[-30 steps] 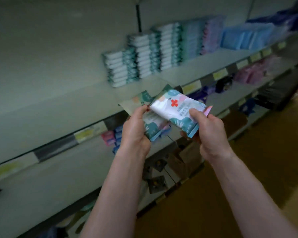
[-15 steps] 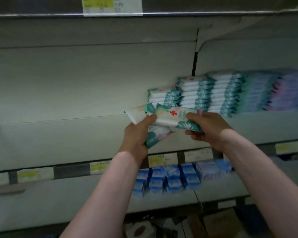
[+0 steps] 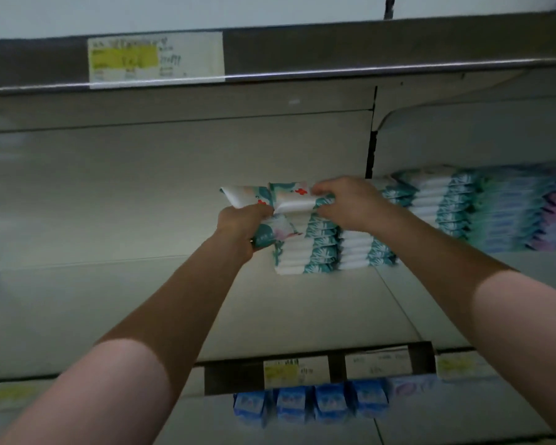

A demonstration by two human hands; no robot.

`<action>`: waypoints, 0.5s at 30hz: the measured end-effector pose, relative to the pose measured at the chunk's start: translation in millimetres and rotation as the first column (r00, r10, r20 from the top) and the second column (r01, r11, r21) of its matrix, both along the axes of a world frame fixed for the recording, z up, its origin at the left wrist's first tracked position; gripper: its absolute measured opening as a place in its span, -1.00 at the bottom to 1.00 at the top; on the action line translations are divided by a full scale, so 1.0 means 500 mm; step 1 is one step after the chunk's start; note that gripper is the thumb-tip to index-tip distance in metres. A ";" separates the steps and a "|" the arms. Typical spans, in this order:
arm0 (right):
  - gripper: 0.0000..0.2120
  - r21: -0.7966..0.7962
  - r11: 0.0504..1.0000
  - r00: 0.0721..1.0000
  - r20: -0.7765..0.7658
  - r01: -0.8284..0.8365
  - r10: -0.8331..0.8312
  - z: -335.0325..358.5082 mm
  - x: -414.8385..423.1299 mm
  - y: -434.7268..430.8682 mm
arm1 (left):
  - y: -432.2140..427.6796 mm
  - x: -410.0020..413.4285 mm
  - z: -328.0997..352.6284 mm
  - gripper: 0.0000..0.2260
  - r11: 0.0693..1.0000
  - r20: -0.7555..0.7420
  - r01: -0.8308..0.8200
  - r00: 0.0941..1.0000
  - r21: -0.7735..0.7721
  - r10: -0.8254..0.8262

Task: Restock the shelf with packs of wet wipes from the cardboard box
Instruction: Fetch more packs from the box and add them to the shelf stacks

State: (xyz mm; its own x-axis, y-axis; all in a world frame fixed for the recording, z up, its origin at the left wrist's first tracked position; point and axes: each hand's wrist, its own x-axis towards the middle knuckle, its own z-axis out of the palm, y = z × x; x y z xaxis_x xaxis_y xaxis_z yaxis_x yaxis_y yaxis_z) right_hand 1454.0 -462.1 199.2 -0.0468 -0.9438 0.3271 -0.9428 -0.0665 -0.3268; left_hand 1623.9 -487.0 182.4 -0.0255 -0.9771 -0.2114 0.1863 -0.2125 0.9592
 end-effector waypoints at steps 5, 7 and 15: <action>-0.77 -0.104 0.992 0.916 -0.389 0.066 -0.102 -0.027 0.005 -0.078 | -0.068 -0.012 -0.011 -0.75 1.000 0.106 0.015 0.994 -0.002 -0.015; -0.83 -0.103 0.989 0.876 -0.460 0.107 -0.142 -0.037 0.006 -0.098 | -0.091 -0.013 -0.016 -0.71 1.000 0.101 0.020 0.995 0.003 -0.020; -0.70 -0.134 0.984 0.890 -0.424 0.119 -0.166 -0.074 -0.006 -0.121 | -0.150 0.007 -0.004 -0.73 1.000 0.090 0.026 0.996 -0.010 -0.025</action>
